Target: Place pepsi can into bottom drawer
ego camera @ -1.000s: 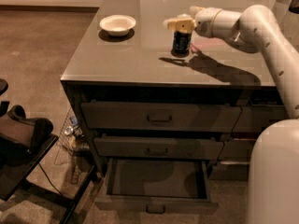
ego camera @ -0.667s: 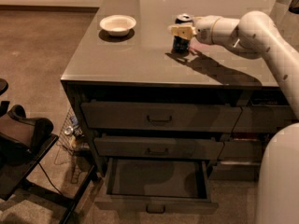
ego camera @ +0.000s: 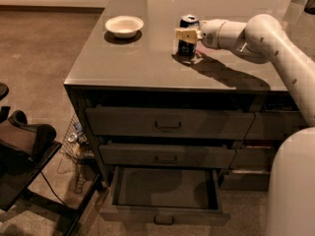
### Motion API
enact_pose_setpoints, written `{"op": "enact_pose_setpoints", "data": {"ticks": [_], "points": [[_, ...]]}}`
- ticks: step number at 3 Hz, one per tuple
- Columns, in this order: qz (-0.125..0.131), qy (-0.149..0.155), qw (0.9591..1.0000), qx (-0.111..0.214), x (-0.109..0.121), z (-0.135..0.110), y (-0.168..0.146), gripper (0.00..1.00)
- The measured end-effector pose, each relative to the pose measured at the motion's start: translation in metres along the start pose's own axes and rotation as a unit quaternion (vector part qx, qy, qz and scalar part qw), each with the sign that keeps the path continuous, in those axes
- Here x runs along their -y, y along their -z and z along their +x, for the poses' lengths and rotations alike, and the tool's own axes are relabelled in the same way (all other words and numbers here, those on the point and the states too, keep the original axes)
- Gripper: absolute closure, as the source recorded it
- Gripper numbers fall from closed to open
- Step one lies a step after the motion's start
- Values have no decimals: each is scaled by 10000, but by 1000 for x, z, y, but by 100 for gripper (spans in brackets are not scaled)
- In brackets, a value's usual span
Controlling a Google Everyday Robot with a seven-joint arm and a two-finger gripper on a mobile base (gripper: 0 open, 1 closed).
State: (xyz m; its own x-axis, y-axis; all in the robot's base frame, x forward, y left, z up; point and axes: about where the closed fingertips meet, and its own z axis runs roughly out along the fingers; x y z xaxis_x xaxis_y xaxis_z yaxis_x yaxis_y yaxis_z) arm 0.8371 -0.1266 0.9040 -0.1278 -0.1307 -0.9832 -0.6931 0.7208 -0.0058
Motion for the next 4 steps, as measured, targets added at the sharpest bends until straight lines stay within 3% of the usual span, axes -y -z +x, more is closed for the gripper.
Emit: {"op": "enact_pose_setpoints", "data": {"ticks": [1,2,3,4], "points": [[-152,150,9995,224,-7,-30,-1,100],[-406,589,9953,646,-35,-81,47,100],[-549,857,9918,767,-71,-96,114,100],[-563,935,9908,805,-107,-81,167,100]]}}
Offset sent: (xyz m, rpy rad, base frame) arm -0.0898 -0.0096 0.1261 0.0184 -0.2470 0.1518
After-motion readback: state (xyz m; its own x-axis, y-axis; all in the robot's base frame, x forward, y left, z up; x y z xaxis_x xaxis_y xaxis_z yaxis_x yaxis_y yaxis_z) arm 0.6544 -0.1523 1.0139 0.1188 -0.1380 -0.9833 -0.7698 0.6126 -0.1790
